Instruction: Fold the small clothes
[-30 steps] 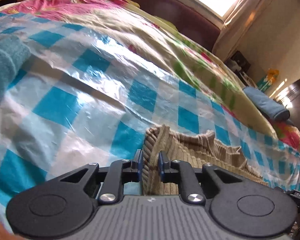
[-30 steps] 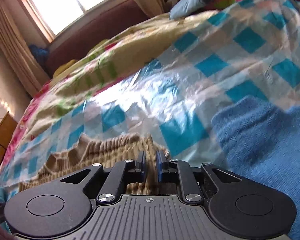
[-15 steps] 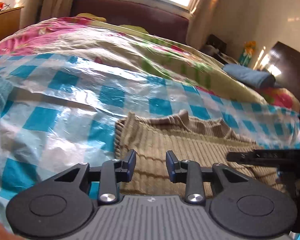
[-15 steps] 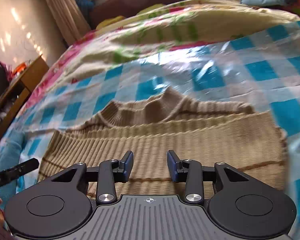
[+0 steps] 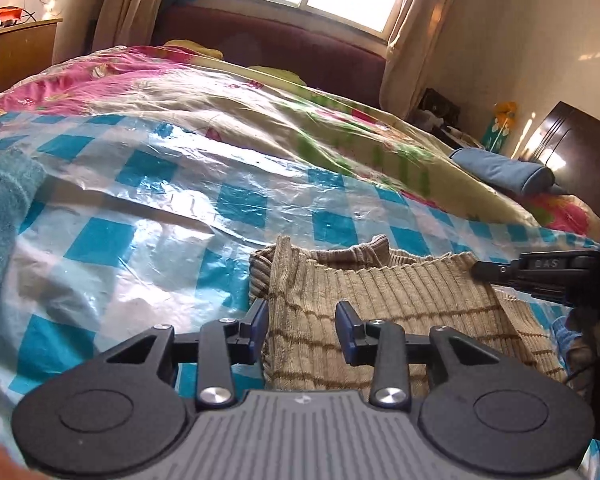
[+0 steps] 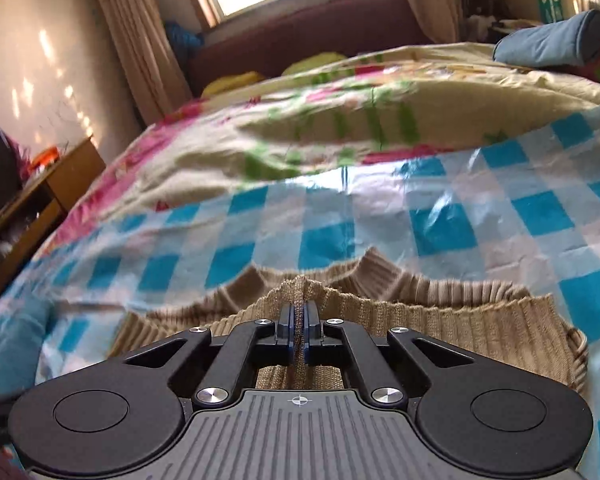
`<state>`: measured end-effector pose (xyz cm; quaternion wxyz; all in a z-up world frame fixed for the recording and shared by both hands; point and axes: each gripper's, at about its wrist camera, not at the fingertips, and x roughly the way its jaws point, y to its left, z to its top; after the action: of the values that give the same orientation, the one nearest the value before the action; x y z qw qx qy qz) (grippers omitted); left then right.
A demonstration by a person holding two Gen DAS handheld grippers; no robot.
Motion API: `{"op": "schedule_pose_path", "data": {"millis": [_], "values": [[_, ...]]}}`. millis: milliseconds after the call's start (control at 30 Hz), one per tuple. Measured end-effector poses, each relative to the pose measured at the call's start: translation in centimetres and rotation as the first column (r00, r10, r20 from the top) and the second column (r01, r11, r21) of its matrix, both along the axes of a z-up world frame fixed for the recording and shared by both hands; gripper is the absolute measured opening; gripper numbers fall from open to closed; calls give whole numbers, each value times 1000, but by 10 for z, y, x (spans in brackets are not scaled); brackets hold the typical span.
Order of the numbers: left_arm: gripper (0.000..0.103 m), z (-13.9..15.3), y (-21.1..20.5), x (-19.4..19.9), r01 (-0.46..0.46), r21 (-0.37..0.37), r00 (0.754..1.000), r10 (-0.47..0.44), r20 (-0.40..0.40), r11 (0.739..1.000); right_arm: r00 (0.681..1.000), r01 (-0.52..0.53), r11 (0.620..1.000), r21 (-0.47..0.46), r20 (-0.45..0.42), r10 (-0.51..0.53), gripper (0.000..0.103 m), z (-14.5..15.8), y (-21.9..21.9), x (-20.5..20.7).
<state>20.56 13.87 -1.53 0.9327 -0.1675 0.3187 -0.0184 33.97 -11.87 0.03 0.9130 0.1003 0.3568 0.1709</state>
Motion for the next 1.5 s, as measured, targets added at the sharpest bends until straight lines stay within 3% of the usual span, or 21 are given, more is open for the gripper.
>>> {"op": "schedule_pose_path", "data": {"millis": [167, 233, 300, 333, 367, 533, 600, 767, 900, 1000, 1100, 1133, 1167, 1300, 1400, 1500], "values": [[40, -4, -7, -9, 9, 15, 1000, -9, 1, 1000, 996, 20, 998, -63, -88, -25, 3, -41, 12, 16], [40, -6, -14, -12, 24, 77, 1000, -23, -6, 997, 997, 20, 997, -73, -75, -25, 3, -44, 14, 13], [40, -14, -19, -10, -6, 180, 999, 14, -47, 984, 996, 23, 997, -69, -80, -29, 3, -43, 14, 14], [41, -19, -17, -8, -18, 191, 997, 32, -69, 982, 996, 20, 997, -75, -82, -26, 2, -43, 14, 15], [47, -25, -12, -8, -33, 178, 996, 48, -81, 984, 997, 17, 996, -86, -78, -23, 2, -42, 14, 16], [48, -28, -2, -13, -58, 131, 995, 67, -68, 990, 995, -10, 996, -88, -99, 1, 3, -43, 12, 21], [48, -22, -1, -16, -68, 119, 995, 76, -59, 991, 994, -2, 998, -59, -110, -5, 8, -38, 5, 18], [47, -6, 3, -36, -99, 68, 995, 100, -12, 993, 1000, 24, 1000, 5, -21, -23, 12, -9, -34, -25], [47, 4, -9, -49, -56, 66, 998, 54, 36, 996, 999, 53, 999, -3, 1, -53, 13, -3, -74, -67], [47, -3, -22, -46, -13, 93, 1000, 12, 7, 996, 995, 99, 993, -61, 15, -98, 13, -11, -96, -89], [48, -23, -27, -35, 3, 121, 997, 6, -79, 993, 987, 152, 978, -139, -32, -158, 11, -33, -111, -90], [48, -29, -25, -33, -3, 124, 994, 16, -106, 992, 986, 160, 978, -135, -34, -166, 2, -39, -117, -89], [49, -32, -22, -33, -8, 111, 993, 20, -113, 994, 983, 174, 975, -137, -30, -180, 0, -41, -121, -86], [49, -24, -18, -37, -41, 108, 993, 52, -106, 993, 975, 215, 971, -107, -25, -219, 0, -31, -131, -74], [49, -15, -16, -45, -64, 97, 994, 72, -80, 993, 978, 207, 976, -68, 2, -207, 13, -19, -133, -84], [49, -12, -11, -54, -78, 62, 994, 82, -66, 995, 988, 151, 988, -39, 28, -150, 13, -12, -126, -104]]}}
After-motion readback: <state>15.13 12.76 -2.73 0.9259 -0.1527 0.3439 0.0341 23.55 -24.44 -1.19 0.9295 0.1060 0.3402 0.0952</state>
